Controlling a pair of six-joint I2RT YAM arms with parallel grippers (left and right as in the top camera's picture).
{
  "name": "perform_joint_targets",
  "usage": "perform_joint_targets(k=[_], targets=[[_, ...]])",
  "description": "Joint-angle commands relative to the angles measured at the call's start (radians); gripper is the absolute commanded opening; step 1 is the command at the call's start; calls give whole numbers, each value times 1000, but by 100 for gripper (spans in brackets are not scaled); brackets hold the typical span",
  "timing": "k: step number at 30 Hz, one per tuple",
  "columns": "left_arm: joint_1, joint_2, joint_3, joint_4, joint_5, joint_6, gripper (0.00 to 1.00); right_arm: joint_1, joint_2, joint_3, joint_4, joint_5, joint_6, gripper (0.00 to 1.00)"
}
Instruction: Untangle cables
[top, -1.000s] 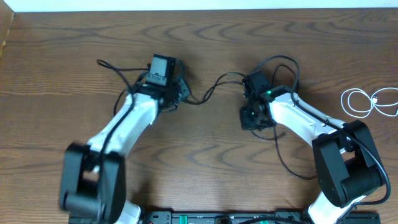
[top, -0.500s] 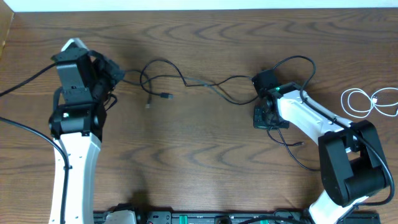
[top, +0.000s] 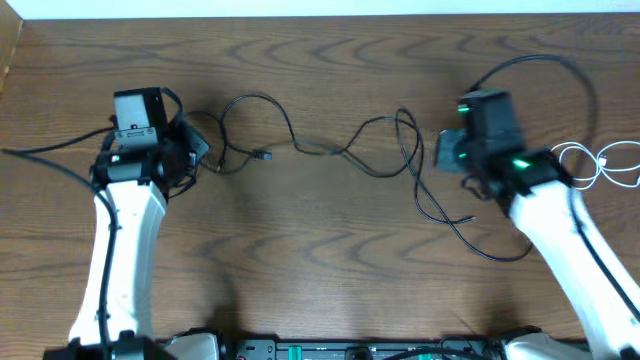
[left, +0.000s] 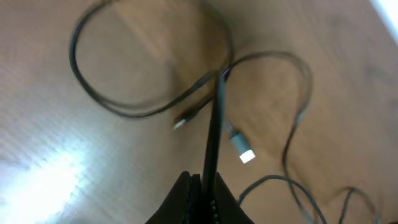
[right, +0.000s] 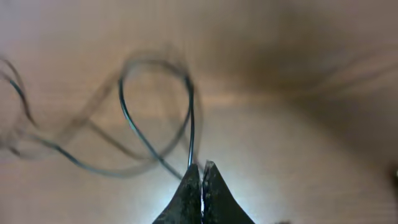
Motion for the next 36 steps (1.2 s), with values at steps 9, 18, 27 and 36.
perform_joint_targets(k=[9,18,27,36], targets=[[-27,103,-5,-98,89,132,8,-93,-125,7,103,-283,-189,24],[-136,104,-7,-205,76,239,8,27,51,68,63,-452,-436,54],[-191,104,-26,-322,72,249,8,57,254,381,-196,-423,-478,57],[-191,104,-74,-323,-6,249,8,203,416,393,-112,-350,-563,63]])
